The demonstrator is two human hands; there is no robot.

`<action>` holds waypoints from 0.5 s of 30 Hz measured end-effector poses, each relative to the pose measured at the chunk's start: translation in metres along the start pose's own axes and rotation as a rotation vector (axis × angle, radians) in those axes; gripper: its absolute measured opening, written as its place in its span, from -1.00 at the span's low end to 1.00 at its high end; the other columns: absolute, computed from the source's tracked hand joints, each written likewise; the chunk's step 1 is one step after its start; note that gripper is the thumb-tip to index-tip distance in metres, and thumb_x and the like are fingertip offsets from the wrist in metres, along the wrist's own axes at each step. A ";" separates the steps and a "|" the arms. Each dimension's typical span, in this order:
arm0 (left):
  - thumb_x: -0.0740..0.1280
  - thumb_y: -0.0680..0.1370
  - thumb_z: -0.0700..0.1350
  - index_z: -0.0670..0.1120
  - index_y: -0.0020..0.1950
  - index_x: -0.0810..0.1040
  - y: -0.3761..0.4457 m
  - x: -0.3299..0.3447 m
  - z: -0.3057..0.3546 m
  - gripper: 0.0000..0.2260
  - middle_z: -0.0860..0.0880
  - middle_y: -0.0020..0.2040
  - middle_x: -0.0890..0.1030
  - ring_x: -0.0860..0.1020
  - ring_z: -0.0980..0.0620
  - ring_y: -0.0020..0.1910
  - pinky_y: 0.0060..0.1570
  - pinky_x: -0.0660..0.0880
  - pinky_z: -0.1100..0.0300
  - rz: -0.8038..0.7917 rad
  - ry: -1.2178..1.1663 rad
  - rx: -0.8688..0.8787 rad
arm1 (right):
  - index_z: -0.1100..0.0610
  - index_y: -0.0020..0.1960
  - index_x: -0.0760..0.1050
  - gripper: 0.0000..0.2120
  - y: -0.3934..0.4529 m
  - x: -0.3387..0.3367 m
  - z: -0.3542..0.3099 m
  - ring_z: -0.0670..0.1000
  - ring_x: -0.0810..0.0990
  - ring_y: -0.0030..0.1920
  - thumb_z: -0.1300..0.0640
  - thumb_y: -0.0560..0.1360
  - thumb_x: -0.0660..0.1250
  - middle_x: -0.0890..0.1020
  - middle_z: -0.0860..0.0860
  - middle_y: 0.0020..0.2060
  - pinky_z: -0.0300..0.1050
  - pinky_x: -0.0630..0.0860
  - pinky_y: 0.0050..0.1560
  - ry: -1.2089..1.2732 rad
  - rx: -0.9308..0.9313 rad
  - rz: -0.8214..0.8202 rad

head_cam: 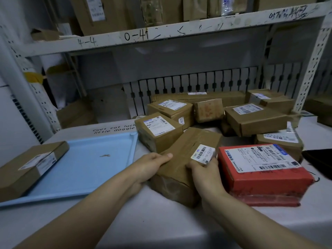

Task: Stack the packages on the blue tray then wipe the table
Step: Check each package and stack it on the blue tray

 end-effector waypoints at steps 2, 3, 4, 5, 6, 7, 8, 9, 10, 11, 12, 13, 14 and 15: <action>0.57 0.24 0.26 -0.01 0.03 0.62 -0.005 0.003 0.006 -0.49 -0.07 0.09 0.70 0.66 -0.06 0.11 0.26 0.53 -0.05 -0.009 -0.088 0.017 | 0.02 0.57 0.08 -0.13 -0.002 0.000 -0.002 0.12 0.45 0.36 0.02 0.34 0.37 0.45 0.05 0.39 0.14 0.34 0.43 0.034 0.022 0.014; 0.57 0.32 0.17 -0.04 0.06 0.60 -0.008 0.004 0.008 -0.56 -0.11 0.10 0.69 0.66 -0.07 0.11 0.26 0.53 -0.06 -0.017 -0.123 0.025 | 0.02 0.57 0.06 -0.13 -0.004 -0.001 -0.003 0.13 0.43 0.37 0.01 0.35 0.37 0.43 0.06 0.40 0.14 0.33 0.43 0.045 0.022 0.022; 0.56 0.38 0.08 -0.06 0.09 0.58 -0.009 0.004 0.009 -0.62 -0.13 0.11 0.68 0.65 -0.09 0.12 0.25 0.53 -0.05 -0.018 -0.147 0.032 | 0.01 0.57 0.06 -0.13 -0.005 0.000 -0.003 0.14 0.42 0.37 -0.02 0.35 0.36 0.42 0.06 0.41 0.15 0.33 0.43 0.064 0.027 0.025; 0.54 0.41 0.02 -0.08 0.12 0.58 -0.010 0.002 0.010 -0.64 -0.15 0.11 0.68 0.65 -0.10 0.12 0.24 0.54 -0.04 -0.014 -0.166 0.038 | -0.01 0.56 0.07 -0.14 -0.006 0.000 -0.004 0.13 0.42 0.36 -0.03 0.34 0.36 0.41 0.05 0.41 0.16 0.33 0.43 0.075 0.026 0.026; 0.54 0.42 -0.02 -0.09 0.13 0.58 -0.012 -0.001 0.011 -0.65 -0.16 0.11 0.68 0.65 -0.11 0.12 0.22 0.55 -0.01 -0.013 -0.192 0.045 | -0.03 0.56 0.08 -0.16 -0.009 0.001 -0.006 0.12 0.42 0.36 -0.02 0.36 0.37 0.40 0.03 0.41 0.16 0.33 0.42 0.083 0.010 0.028; 0.54 0.42 -0.05 -0.10 0.14 0.59 -0.014 -0.003 0.013 -0.65 -0.16 0.11 0.68 0.65 -0.11 0.12 0.20 0.56 0.00 -0.018 -0.223 0.052 | -0.06 0.54 0.10 -0.21 -0.011 0.001 -0.009 0.11 0.42 0.35 0.02 0.39 0.37 0.39 0.02 0.41 0.16 0.33 0.42 0.087 -0.022 0.034; 0.55 0.40 -0.07 -0.11 0.15 0.59 -0.017 -0.005 0.016 -0.63 -0.16 0.11 0.68 0.65 -0.11 0.11 0.18 0.57 0.01 -0.028 -0.257 0.062 | -0.08 0.53 0.13 -0.25 -0.013 0.001 -0.012 0.09 0.42 0.34 0.06 0.42 0.37 0.39 0.01 0.40 0.16 0.33 0.43 0.103 -0.061 0.038; 0.56 0.38 -0.08 -0.11 0.16 0.59 -0.019 -0.008 0.018 -0.61 -0.17 0.13 0.68 0.65 -0.10 0.10 0.18 0.57 0.01 -0.035 -0.292 0.072 | -0.11 0.52 0.14 -0.28 -0.015 0.002 -0.016 0.07 0.41 0.34 0.08 0.43 0.36 0.38 -0.01 0.40 0.16 0.32 0.43 0.108 -0.100 0.045; 0.56 0.36 -0.10 -0.11 0.18 0.59 -0.021 -0.011 0.021 -0.59 -0.18 0.14 0.67 0.65 -0.09 0.08 0.19 0.56 0.00 -0.036 -0.326 0.088 | -0.14 0.51 0.15 -0.28 -0.017 0.003 -0.021 0.06 0.41 0.34 0.08 0.43 0.36 0.37 -0.02 0.40 0.15 0.32 0.43 0.114 -0.133 0.047; 0.55 0.37 -0.12 -0.12 0.20 0.59 -0.023 -0.015 0.025 -0.58 -0.19 0.14 0.67 0.65 -0.10 0.06 0.21 0.55 -0.02 -0.030 -0.357 0.109 | -0.15 0.52 0.15 -0.28 -0.018 0.004 -0.026 0.04 0.40 0.34 0.08 0.44 0.36 0.37 -0.03 0.40 0.14 0.32 0.44 0.121 -0.165 0.044; 0.54 0.38 -0.15 -0.13 0.22 0.58 -0.024 -0.020 0.028 -0.58 -0.19 0.14 0.67 0.65 -0.10 0.06 0.23 0.54 -0.03 -0.023 -0.381 0.130 | -0.15 0.53 0.14 -0.29 -0.018 0.007 -0.032 0.02 0.41 0.34 0.09 0.46 0.36 0.37 -0.04 0.40 0.12 0.32 0.44 0.140 -0.193 0.026; 0.53 0.38 -0.17 -0.13 0.24 0.58 -0.026 -0.025 0.030 -0.56 -0.20 0.13 0.68 0.65 -0.11 0.06 0.23 0.54 -0.03 -0.013 -0.405 0.143 | -0.14 0.54 0.15 -0.30 -0.017 0.010 -0.037 0.00 0.43 0.32 0.12 0.49 0.36 0.39 -0.05 0.38 0.08 0.33 0.44 0.155 -0.200 0.001; 0.52 0.39 -0.19 -0.13 0.26 0.57 -0.027 -0.032 0.032 -0.56 -0.20 0.12 0.68 0.66 -0.11 0.04 0.20 0.54 -0.01 -0.001 -0.427 0.154 | -0.12 0.53 0.17 -0.33 -0.017 0.014 -0.042 -0.02 0.48 0.27 0.16 0.51 0.35 0.44 -0.05 0.33 0.04 0.37 0.41 0.175 -0.199 -0.034; 0.51 0.40 -0.22 -0.12 0.27 0.56 -0.029 -0.039 0.033 -0.56 -0.20 0.10 0.69 0.66 -0.11 0.01 0.17 0.54 0.00 0.012 -0.449 0.161 | -0.09 0.50 0.22 -0.39 -0.016 0.020 -0.046 -0.04 0.53 0.21 0.20 0.53 0.34 0.51 -0.06 0.25 -0.01 0.42 0.35 0.200 -0.187 -0.075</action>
Point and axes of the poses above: each hand's wrist, its own y-axis towards the middle knuckle, its own x-axis out of the palm, z = x × y, the point moved 9 cm from there along y, towards the middle knuckle
